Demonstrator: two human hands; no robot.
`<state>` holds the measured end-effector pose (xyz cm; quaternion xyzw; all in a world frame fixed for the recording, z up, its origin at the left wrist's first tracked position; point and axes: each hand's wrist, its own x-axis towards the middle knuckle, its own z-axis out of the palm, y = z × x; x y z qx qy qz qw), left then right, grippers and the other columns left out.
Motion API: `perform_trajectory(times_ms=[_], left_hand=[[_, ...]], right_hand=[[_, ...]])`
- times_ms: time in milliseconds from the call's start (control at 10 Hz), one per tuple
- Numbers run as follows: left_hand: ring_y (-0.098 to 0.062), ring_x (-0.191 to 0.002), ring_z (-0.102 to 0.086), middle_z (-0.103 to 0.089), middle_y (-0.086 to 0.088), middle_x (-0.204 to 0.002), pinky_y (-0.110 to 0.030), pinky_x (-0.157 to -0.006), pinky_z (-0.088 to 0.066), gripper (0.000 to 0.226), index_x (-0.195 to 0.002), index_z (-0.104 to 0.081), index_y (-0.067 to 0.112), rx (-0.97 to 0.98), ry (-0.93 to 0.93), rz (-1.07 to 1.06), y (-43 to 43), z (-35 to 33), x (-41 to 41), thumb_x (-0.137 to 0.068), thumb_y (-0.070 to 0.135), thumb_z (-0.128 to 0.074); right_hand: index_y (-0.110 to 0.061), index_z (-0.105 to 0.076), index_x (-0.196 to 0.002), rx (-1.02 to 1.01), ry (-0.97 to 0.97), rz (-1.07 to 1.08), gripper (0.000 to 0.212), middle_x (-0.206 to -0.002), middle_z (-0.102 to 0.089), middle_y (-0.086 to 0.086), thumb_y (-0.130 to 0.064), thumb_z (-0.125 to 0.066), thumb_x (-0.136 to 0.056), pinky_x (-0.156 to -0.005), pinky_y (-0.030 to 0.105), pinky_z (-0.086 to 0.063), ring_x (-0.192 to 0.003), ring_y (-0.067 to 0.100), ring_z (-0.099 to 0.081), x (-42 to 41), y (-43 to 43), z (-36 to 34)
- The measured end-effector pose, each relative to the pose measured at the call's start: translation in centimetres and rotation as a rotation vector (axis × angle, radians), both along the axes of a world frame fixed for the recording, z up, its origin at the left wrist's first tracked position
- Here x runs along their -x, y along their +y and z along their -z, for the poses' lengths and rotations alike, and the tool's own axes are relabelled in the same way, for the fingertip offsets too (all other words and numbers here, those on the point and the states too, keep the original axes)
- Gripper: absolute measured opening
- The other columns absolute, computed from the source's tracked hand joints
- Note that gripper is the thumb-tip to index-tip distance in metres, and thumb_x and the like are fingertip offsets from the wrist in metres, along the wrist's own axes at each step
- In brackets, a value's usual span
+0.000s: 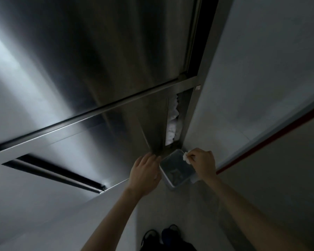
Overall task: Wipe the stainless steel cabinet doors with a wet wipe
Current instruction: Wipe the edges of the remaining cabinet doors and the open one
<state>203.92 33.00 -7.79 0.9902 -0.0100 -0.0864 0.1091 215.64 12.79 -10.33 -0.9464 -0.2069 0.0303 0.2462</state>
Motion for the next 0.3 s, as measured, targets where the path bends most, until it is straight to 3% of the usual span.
perform_trajectory(times_ms=[100, 200, 300], left_hand=[[-0.025, -0.141, -0.037, -0.048, -0.006, -0.145, -0.038, -0.116, -0.028, 0.056, -0.143, -0.047, 0.016, 0.037, -0.031, 0.002, 0.2, -0.6, -0.4, -0.089, 0.028, -0.058], [-0.033, -0.13, -0.05, -0.059, -0.013, -0.133, -0.047, -0.109, -0.037, 0.052, -0.131, -0.06, 0.009, 0.067, -0.089, -0.009, 0.4, -0.5, -1.0, -0.081, 0.021, -0.071], [-0.03, -0.138, -0.04, -0.051, -0.013, -0.142, -0.045, -0.115, -0.029, 0.053, -0.138, -0.053, 0.011, 0.033, -0.03, 0.006, 0.2, -0.3, -2.2, -0.089, 0.029, -0.062]], right_hand=[[-0.016, -0.07, -0.105, 0.162, 0.093, -0.001, 0.021, -0.11, -0.066, 0.003, -0.019, -0.052, -0.094, -0.081, 0.029, -0.037, -0.096, 0.022, -0.06, -1.7, 0.5, 1.8], [-0.022, -0.063, -0.12, 0.223, 0.214, 0.009, 0.028, -0.127, -0.058, 0.002, -0.025, -0.05, -0.095, -0.09, 0.03, -0.037, -0.113, 0.022, -0.054, -2.2, 0.6, 2.4], [-0.022, -0.054, -0.131, 0.215, 0.23, 0.014, 0.037, -0.137, -0.051, 0.003, -0.026, -0.052, -0.094, -0.1, 0.034, -0.036, -0.124, 0.023, -0.048, -2.5, 0.2, 3.0]])
